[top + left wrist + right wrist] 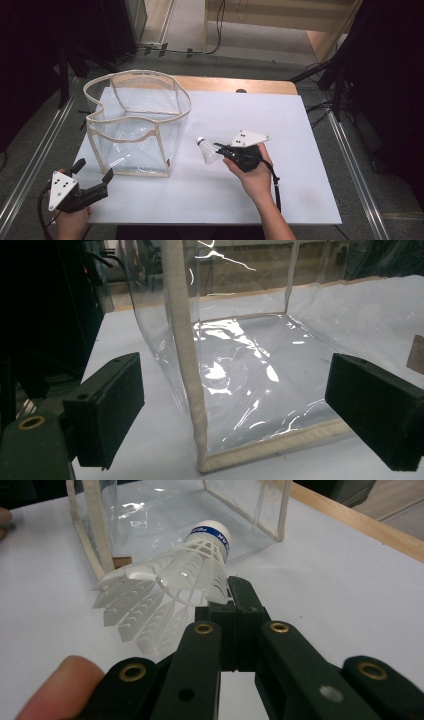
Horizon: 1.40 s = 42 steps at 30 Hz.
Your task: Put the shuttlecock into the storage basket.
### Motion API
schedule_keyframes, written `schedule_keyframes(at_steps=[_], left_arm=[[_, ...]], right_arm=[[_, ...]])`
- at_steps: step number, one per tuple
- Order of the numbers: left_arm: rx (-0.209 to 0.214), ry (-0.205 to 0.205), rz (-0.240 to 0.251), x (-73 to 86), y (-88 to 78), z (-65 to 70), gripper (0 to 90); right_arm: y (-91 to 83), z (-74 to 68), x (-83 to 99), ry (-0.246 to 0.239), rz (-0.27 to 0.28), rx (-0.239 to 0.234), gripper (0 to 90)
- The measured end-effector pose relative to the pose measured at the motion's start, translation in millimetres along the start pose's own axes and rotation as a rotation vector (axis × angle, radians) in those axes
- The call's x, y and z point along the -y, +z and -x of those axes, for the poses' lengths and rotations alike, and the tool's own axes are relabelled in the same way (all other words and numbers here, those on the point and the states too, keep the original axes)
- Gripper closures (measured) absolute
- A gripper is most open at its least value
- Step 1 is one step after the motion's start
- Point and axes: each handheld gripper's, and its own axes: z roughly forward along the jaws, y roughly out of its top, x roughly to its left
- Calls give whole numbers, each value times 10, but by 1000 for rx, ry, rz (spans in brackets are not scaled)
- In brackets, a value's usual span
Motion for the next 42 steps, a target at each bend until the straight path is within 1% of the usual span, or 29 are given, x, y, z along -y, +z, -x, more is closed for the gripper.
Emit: schedule_keyframes(at_steps=[7, 23, 42], left_arm=[[0, -1, 0, 0, 1, 0, 92], [0, 0, 0, -1, -1, -4, 93], [1, 2, 1, 0, 2, 4, 92]], right_arm=[[-56, 37, -113, -10, 18, 11, 872], [-173, 102, -266, -16, 39, 29, 872], [-229, 128, -407, -28, 60, 34, 872]])
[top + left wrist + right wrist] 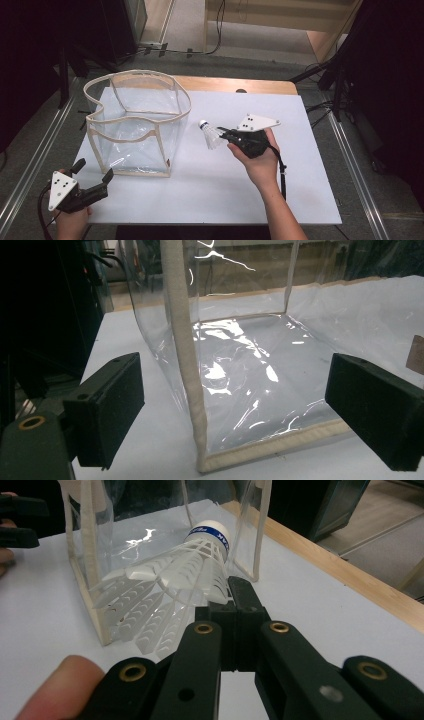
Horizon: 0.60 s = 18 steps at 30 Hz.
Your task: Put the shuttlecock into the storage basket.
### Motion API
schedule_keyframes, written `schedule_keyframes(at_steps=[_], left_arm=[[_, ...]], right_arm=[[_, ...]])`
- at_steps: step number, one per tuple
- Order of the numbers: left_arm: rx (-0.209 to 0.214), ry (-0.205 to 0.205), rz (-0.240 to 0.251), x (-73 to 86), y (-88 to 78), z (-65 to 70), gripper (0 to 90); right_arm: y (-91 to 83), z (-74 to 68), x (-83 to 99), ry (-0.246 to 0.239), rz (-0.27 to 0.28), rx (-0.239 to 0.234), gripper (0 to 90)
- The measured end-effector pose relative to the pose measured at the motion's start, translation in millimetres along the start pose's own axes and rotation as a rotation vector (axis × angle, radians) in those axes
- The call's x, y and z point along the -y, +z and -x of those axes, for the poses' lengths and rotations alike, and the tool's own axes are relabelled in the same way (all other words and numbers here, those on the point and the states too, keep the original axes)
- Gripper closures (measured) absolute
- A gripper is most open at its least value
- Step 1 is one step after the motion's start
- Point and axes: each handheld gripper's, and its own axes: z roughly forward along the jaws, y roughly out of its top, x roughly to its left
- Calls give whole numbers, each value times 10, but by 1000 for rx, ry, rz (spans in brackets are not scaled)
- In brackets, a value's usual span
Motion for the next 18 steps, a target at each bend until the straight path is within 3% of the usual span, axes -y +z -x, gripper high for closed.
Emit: schedule_keyframes(at_steps=[18], left_arm=[[2, -1, -1, 0, -2, -2, 92]], right_arm=[[-74, 44, -198, -16, 20, 13, 872]])
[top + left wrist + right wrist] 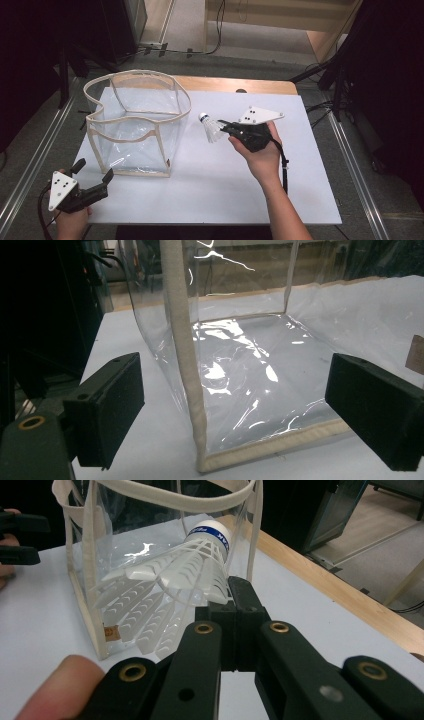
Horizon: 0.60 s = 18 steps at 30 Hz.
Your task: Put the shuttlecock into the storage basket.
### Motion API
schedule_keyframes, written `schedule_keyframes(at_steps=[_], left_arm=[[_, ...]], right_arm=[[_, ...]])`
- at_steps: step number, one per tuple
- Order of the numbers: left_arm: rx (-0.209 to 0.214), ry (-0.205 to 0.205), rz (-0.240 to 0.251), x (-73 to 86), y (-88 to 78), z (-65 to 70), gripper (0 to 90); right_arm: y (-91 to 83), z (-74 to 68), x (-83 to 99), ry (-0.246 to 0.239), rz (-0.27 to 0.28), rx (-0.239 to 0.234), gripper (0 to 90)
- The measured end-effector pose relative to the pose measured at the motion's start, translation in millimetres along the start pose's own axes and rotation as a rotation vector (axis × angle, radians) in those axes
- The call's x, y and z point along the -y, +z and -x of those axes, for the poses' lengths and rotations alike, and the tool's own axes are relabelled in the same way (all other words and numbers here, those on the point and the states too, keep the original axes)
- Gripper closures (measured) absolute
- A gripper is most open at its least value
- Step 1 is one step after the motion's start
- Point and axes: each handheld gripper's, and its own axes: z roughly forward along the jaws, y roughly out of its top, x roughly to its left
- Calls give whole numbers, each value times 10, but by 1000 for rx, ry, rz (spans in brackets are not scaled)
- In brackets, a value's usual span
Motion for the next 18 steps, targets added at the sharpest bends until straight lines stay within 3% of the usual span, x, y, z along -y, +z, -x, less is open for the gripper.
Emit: schedule_keyframes(at_steps=[18], left_arm=[[0, 2, 1, 0, 2, 1, 93]], right_arm=[[10, 48, -162, -5, 21, -2, 872]])
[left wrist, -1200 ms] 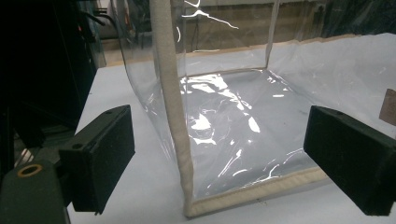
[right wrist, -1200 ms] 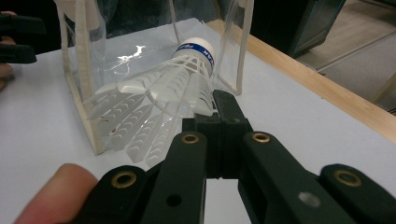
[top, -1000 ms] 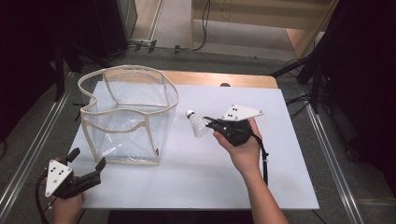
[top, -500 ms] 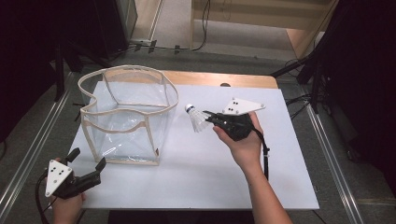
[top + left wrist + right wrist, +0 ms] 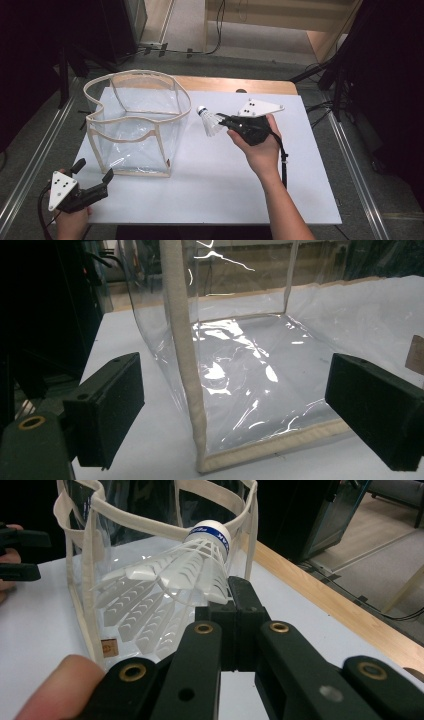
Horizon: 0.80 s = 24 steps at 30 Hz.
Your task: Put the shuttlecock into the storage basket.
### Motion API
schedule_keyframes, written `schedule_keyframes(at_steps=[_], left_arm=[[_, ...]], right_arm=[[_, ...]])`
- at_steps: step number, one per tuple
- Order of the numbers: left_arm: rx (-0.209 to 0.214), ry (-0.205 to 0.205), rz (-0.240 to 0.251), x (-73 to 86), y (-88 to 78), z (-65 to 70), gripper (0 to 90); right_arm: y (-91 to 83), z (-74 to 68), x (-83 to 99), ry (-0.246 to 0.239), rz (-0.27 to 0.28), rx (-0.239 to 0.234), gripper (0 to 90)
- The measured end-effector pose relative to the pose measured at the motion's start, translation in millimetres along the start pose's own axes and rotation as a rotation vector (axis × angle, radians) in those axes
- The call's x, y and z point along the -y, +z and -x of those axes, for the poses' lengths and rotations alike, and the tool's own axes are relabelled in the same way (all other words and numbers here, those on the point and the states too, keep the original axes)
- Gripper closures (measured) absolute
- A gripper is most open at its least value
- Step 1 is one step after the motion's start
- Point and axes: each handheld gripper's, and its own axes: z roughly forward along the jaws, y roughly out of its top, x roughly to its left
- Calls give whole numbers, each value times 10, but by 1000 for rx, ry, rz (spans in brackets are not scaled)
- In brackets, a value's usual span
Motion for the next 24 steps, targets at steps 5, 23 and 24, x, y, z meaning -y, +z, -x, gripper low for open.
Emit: schedule_keyframes(at_steps=[5, 23, 24], left_arm=[[0, -1, 1, 0, 1, 1, 92], [1, -4, 3, 0, 3, 1, 93], [0, -4, 3, 0, 3, 2, 93]], right_arm=[[4, 7, -43, 0, 7, 0, 872], [58, -12, -186, -14, 20, -8, 872], [64, -11, -193, -15, 22, -9, 872]])
